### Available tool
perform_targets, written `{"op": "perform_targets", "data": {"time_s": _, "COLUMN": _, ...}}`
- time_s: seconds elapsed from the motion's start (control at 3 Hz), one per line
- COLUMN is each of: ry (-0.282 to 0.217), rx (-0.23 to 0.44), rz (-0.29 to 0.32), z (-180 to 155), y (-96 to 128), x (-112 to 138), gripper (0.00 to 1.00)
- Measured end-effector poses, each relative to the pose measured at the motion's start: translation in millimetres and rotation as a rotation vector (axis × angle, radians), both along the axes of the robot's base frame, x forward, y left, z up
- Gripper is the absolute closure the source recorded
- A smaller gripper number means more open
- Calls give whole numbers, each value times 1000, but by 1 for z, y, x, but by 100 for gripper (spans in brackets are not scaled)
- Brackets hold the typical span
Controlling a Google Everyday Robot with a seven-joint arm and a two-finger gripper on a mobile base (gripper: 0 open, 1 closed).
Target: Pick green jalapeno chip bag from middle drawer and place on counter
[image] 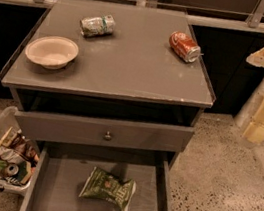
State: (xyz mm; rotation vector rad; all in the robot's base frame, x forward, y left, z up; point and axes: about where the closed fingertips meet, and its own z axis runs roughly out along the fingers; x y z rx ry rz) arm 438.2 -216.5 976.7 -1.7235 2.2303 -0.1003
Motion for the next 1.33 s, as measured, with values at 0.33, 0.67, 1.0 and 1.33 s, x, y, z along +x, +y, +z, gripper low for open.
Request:
{"op": "perform_targets", "data": {"time_s": 0.33, "ry": 0, "rx": 0, "rz": 0, "z": 0, "y": 0, "x": 0, "gripper": 0}}
{"op": "perform_targets", "data": {"time_s": 0.67, "ry": 18, "rx": 10, "rz": 25, "z": -19, "y": 13, "x": -3, "gripper": 0}}
{"op": "perform_targets", "data": {"time_s": 1.0, "ry": 17, "rx": 49, "rz": 86, "z": -48, "y": 35, "x": -15, "gripper": 0}}
{"op": "perform_targets", "data": {"time_s": 1.33, "ry": -1, "rx": 140, "rz": 144, "z": -84, "y": 49, "x": -25, "gripper": 0}}
